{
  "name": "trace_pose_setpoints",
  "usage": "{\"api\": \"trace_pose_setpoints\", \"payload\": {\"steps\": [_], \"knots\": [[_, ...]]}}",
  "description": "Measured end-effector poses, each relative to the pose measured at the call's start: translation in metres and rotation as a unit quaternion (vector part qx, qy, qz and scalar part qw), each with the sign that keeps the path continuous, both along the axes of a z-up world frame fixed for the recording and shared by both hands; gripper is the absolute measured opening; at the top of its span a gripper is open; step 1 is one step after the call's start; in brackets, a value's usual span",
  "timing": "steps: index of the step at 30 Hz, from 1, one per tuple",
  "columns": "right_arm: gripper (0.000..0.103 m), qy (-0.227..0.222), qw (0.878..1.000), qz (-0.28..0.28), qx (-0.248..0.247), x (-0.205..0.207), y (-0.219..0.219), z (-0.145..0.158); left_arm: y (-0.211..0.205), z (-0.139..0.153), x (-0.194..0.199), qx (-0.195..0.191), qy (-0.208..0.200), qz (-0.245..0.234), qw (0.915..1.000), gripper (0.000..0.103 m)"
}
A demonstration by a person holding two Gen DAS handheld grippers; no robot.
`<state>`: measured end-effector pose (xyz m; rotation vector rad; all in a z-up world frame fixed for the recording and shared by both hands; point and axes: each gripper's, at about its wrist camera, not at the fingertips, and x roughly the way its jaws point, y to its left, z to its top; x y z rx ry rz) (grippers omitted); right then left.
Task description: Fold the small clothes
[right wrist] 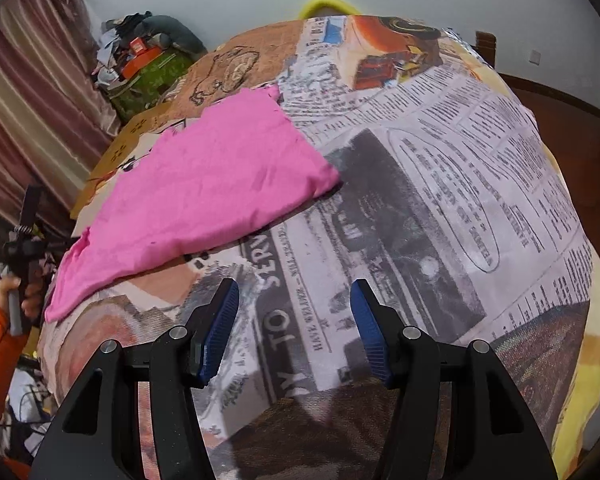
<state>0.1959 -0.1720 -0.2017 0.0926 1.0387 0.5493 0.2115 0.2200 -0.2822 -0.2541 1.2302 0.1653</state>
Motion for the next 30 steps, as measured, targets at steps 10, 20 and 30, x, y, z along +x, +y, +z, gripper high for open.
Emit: {"api": "trace_pose_setpoints", "payload": {"steps": [10,20,30], "knots": [[0.054,-0.026,0.999,0.019,0.004,-0.003,0.014,0.014,-0.053,0.020,-0.018,0.009,-0.021,-0.045,0.9987,0.003],[0.054,-0.014,1.000,0.014,-0.017,0.032,0.027,0.003,0.006,0.040,-0.030,0.018,-0.063,0.059,0.9961,0.050],[0.054,-0.001,1.000,0.005,-0.017,0.076,0.044,-0.018,0.026,0.032,-0.010,0.061,-0.062,0.069,0.9938,0.059]]}}
